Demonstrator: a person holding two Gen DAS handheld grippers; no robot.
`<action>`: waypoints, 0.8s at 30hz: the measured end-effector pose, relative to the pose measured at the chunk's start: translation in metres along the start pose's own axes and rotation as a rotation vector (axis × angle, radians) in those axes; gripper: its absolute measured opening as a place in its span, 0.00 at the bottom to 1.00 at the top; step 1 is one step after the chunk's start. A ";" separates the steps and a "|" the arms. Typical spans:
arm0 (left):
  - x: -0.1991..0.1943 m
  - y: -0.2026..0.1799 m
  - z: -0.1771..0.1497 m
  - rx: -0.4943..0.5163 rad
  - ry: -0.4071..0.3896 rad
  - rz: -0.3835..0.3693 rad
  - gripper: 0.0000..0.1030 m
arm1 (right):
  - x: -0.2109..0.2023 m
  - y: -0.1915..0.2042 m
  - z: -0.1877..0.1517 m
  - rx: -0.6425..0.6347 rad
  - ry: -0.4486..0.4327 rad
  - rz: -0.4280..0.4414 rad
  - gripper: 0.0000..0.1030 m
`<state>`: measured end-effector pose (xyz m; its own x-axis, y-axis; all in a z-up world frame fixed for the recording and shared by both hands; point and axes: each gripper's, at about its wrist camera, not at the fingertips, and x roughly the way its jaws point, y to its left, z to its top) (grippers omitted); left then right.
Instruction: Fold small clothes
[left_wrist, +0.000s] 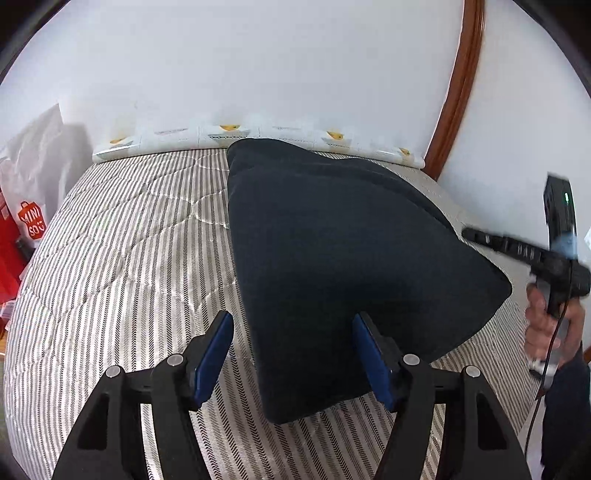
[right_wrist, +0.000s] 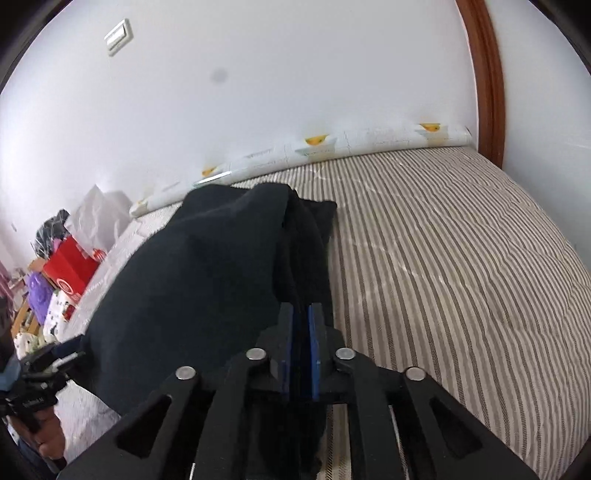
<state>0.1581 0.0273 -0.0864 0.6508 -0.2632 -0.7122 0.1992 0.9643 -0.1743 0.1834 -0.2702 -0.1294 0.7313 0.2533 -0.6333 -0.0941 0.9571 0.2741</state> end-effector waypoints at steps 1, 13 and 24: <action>-0.001 0.000 0.000 0.004 0.001 0.001 0.63 | 0.001 0.001 0.008 -0.007 0.002 0.002 0.16; -0.001 0.007 0.008 -0.008 0.001 0.006 0.63 | 0.098 0.026 0.082 -0.003 0.245 0.018 0.23; 0.002 0.003 0.004 0.007 0.012 0.014 0.64 | 0.049 0.016 0.068 -0.027 0.101 -0.074 0.09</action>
<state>0.1631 0.0290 -0.0857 0.6447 -0.2495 -0.7226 0.1955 0.9676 -0.1597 0.2636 -0.2524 -0.1068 0.6650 0.1939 -0.7212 -0.0619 0.9767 0.2054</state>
